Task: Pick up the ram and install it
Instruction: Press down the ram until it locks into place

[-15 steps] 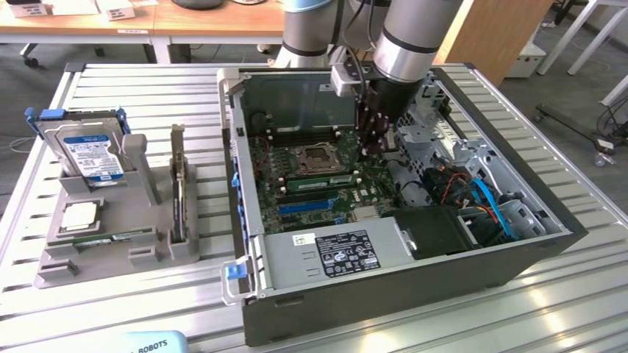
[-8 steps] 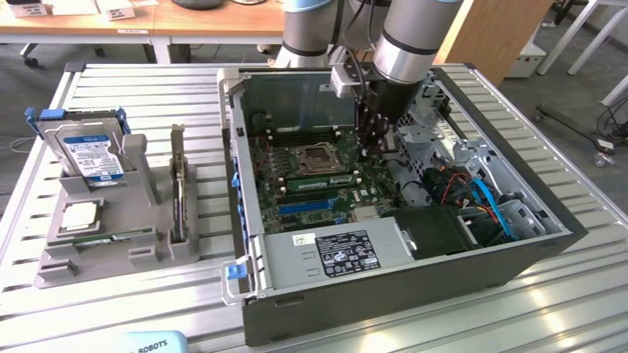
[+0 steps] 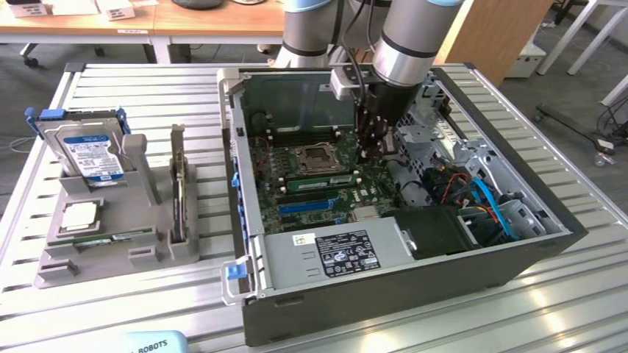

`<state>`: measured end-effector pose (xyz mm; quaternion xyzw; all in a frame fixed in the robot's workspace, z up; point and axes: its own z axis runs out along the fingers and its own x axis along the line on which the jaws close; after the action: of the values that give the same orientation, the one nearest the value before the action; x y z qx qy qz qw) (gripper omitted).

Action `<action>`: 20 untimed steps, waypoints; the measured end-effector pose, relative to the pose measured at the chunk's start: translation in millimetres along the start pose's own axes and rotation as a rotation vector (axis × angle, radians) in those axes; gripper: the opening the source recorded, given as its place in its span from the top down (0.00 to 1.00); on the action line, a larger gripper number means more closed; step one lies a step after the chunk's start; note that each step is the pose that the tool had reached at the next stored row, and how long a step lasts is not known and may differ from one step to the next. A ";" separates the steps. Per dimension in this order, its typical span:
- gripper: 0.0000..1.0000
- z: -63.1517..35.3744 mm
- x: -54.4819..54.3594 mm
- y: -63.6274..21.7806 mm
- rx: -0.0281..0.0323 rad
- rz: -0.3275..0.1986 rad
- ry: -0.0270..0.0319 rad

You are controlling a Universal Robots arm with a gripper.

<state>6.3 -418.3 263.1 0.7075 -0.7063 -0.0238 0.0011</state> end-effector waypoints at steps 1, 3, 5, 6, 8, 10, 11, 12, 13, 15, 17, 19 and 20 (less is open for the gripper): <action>0.90 0.5 -0.1 0.0 0.0002 0.000 -0.0006; 0.90 1.2 0.0 -0.1 0.0001 0.000 -0.0004; 0.90 1.3 0.0 0.0 0.0000 0.000 -0.0001; 0.90 1.4 0.0 -0.1 0.0000 0.000 -0.0002; 0.90 1.6 0.0 -0.1 0.0000 0.000 -0.0003; 0.90 1.9 0.0 -0.1 0.0001 0.000 -0.0005; 0.90 2.0 0.0 -0.1 0.0001 0.000 -0.0005; 0.90 2.0 0.0 -0.1 0.0002 0.000 -0.0005; 0.90 2.0 0.0 -0.1 0.0002 0.000 -0.0005; 0.90 2.3 0.0 -0.1 0.0001 0.000 -0.0007; 0.90 2.8 0.0 -0.1 0.0002 0.000 -0.0009; 0.90 2.9 0.1 -0.1 0.0001 0.000 -0.0006; 0.90 2.9 0.1 -0.1 0.0001 0.000 -0.0006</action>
<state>6.4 -418.3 260.2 0.7075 -0.7063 -0.0240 0.0009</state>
